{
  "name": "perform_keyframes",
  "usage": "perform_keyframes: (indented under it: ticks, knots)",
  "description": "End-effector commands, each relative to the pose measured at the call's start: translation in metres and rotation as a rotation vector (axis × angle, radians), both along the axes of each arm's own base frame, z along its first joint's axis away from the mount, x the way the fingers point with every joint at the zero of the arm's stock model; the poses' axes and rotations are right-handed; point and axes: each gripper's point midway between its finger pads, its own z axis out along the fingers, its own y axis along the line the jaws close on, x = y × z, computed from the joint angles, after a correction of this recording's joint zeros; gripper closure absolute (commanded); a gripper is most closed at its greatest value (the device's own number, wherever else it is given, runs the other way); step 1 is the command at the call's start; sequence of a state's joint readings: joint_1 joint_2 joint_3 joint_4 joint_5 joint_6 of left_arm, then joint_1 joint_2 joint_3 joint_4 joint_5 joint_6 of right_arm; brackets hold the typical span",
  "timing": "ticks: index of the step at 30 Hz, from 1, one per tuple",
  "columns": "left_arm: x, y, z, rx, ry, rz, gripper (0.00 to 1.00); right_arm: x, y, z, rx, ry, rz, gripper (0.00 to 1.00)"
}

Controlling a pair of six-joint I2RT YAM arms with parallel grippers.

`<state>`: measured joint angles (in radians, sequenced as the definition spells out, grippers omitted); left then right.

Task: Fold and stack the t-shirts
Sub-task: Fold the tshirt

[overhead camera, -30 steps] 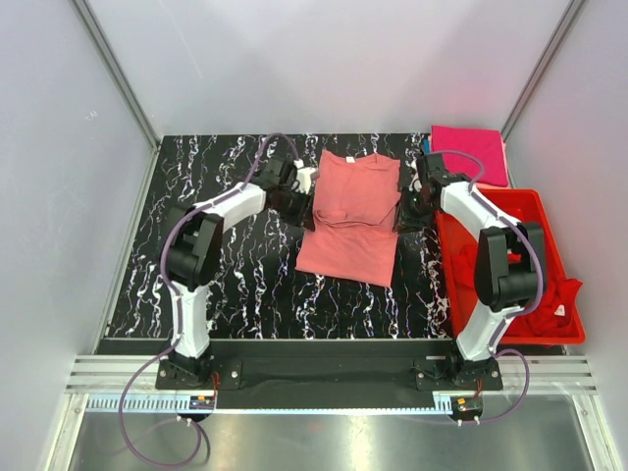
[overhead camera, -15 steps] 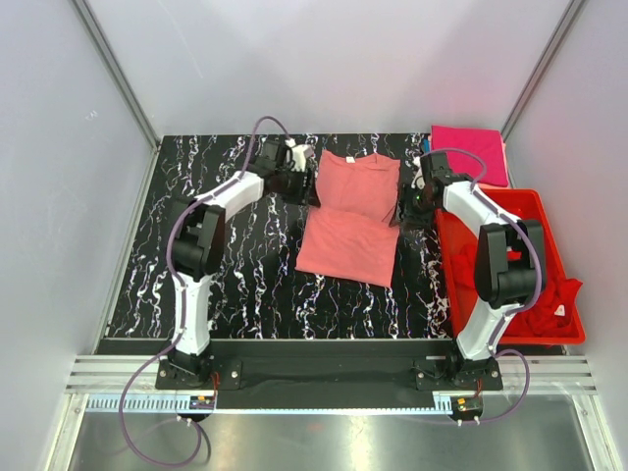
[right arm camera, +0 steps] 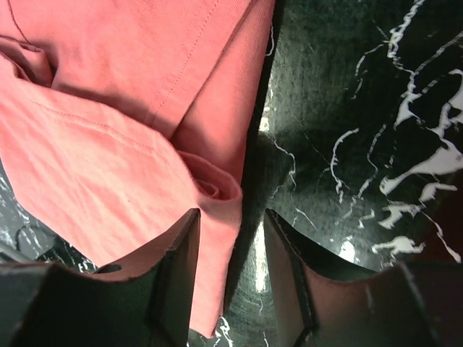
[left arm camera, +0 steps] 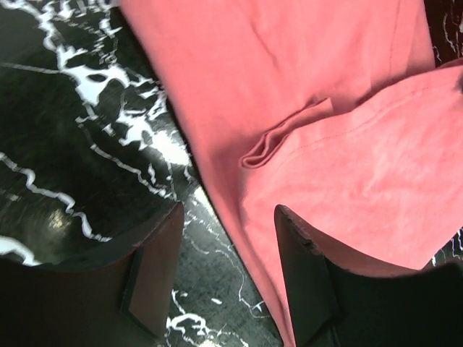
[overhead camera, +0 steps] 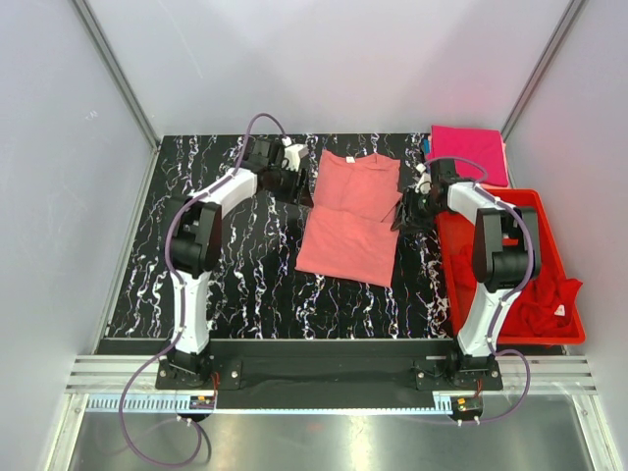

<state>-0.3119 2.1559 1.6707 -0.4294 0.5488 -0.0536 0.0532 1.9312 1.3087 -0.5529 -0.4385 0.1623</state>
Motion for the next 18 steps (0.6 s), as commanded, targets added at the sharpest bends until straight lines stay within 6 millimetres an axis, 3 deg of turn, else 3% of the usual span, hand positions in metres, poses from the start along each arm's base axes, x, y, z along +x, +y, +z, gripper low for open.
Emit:
perform_keyframes:
  ticks: [1,18]
  knots:
    - [0.006,-0.011,0.01,-0.042,-0.046,-0.072,0.42,0.015,0.008,0.008,0.061,-0.05,0.035,0.53]
    - [0.007,-0.024,-0.002,-0.106,-0.015,-0.117,0.42,0.014,0.016,0.007,0.111,-0.054,0.053,0.58]
